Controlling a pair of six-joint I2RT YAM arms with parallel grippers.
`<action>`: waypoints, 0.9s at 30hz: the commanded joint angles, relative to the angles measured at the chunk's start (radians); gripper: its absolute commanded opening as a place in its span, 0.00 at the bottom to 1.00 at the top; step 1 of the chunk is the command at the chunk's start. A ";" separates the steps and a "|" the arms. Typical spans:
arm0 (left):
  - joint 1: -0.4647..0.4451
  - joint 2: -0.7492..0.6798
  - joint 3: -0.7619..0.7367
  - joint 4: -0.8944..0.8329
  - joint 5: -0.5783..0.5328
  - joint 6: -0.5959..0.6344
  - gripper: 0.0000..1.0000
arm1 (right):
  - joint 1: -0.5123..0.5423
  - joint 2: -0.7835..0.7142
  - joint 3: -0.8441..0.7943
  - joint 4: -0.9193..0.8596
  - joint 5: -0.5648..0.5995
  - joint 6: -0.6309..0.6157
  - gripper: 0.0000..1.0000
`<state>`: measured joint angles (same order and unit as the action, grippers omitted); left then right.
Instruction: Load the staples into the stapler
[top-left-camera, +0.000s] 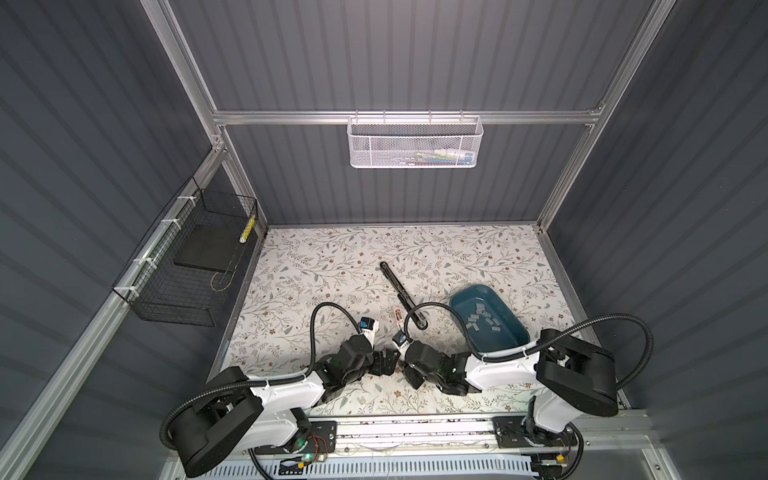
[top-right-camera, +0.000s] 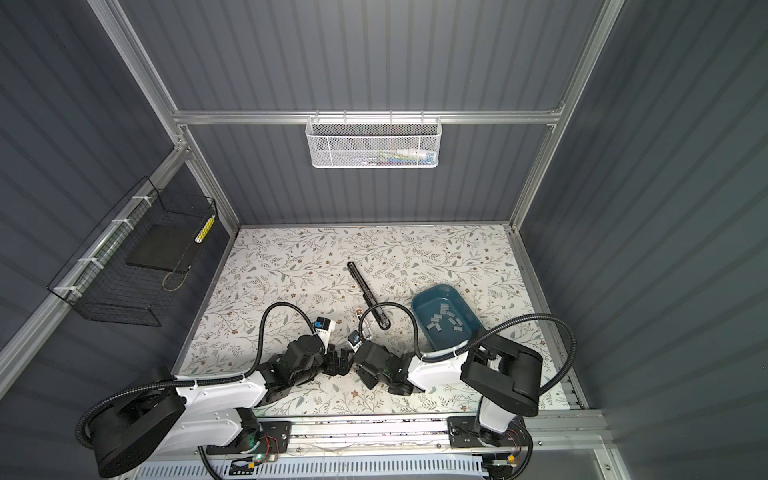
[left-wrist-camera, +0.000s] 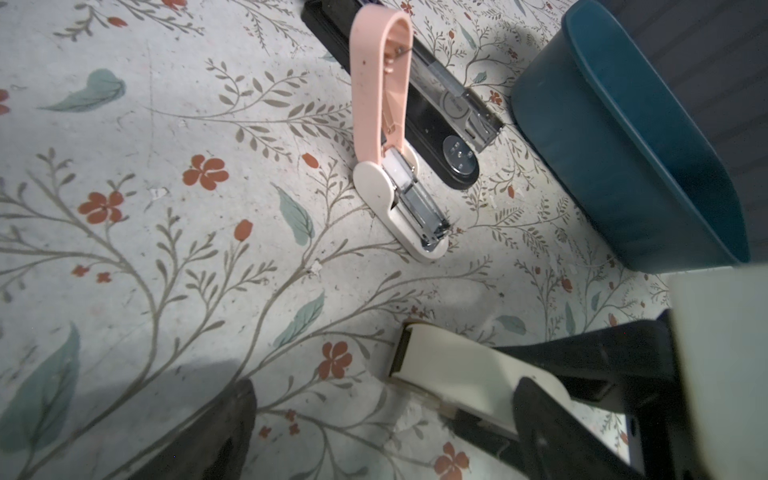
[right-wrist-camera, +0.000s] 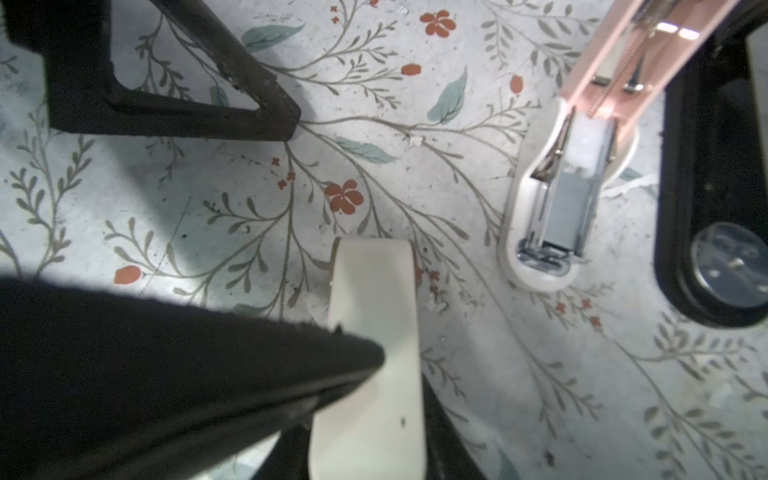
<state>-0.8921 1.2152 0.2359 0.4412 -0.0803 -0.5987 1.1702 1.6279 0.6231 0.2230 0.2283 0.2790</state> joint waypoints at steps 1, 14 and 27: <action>-0.008 -0.038 -0.017 -0.025 -0.024 0.011 0.97 | -0.002 -0.025 -0.020 -0.037 0.003 0.015 0.38; -0.013 -0.094 -0.030 -0.059 -0.036 0.013 0.97 | 0.014 -0.322 -0.134 -0.015 0.008 0.037 0.50; -0.024 -0.063 -0.030 -0.040 -0.029 0.018 0.97 | 0.009 -0.314 -0.054 -0.023 0.071 0.082 0.33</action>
<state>-0.9070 1.1389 0.2157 0.3973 -0.1055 -0.5957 1.1805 1.2793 0.5205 0.2127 0.2657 0.3412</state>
